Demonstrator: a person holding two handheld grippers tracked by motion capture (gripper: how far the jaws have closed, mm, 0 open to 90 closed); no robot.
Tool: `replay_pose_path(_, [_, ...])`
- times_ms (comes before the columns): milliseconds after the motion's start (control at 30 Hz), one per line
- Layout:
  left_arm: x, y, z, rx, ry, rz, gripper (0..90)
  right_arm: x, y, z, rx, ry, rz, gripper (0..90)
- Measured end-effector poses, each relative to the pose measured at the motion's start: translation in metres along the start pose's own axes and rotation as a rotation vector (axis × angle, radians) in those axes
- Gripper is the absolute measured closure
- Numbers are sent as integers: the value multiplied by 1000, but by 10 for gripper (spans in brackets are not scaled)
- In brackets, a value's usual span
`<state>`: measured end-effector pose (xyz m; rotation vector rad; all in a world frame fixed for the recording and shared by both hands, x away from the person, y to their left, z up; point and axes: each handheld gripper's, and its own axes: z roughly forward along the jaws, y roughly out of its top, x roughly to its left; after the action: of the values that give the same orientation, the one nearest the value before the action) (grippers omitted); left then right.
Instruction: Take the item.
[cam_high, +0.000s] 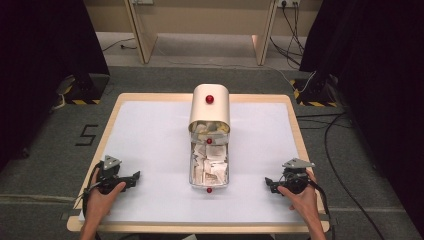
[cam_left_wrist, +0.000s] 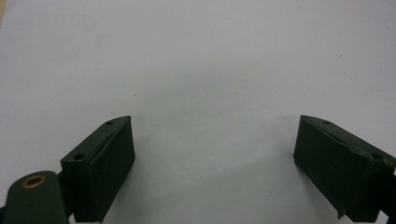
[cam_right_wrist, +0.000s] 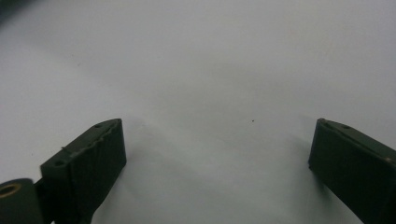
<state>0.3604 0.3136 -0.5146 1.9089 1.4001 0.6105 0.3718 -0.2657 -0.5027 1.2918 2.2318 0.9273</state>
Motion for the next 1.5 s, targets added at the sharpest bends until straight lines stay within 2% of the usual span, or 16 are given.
replay_pose_path(33, [0, 0, 0, 0, 0, 0, 116, -1, 0, -2, -2, -5, 0, 153])
replay_pose_path(67, [0, 0, 0, 0, 0, 0, 116, -1, 1, -4, -10, -6, 2, 267])
replay_pose_path(100, [0, 0, 0, 0, 0, 0, 116, -1, 1, -4, -10, -6, 2, 267])
replay_pose_path(133, [0, 0, 0, 0, 0, 0, 116, -2, 2, -8, -42, -3, 17, 192])
replay_pose_path(167, [0, 0, 0, 0, 0, 0, 116, -2, 3, -9, -45, -16, 21, 153])
replay_pose_path(233, [0, 0, 0, 0, 0, 0, 116, -1, 4, -10, -43, -20, 28, 187])
replay_pose_path(267, [0, 0, 0, 0, 0, 0, 116, 1, 5, -11, -55, -7, 4, 240])
replay_pose_path(367, [0, 0, 0, 0, 0, 0, 117, 4, 6, -12, -61, -9, -2, 213])
replay_pose_path(433, [0, 0, 0, -1, -1, 0, 117, 9, 10, -15, -77, 0, -13, 231])
replay_pose_path(533, [0, 0, 0, -1, -1, 0, 116, 12, 12, -17, -104, 20, -1, 243])
replay_pose_path(900, [0, 0, 0, -1, -1, 0, 116, 25, 22, -26, -142, 28, -30, 260])
replay_pose_path(967, [0, 0, 0, -1, 0, 0, 116, 31, 27, -29, -164, 44, -35, 274])
replay_pose_path(1167, [0, 0, 0, -1, 0, 0, 116, 43, 34, -32, -171, 58, -70, 307])
replay_pose_path(1200, [0, 0, 0, 0, 0, 0, 117, 49, 37, -32, -175, 55, -91, 322])
replay_pose_path(1400, [0, 0, 0, -1, -1, 0, 116, 64, 47, -32, -186, 74, -146, 358])
replay_pose_path(1500, [0, 0, 0, -1, -1, 0, 116, 67, 49, -32, -189, 93, -146, 363])
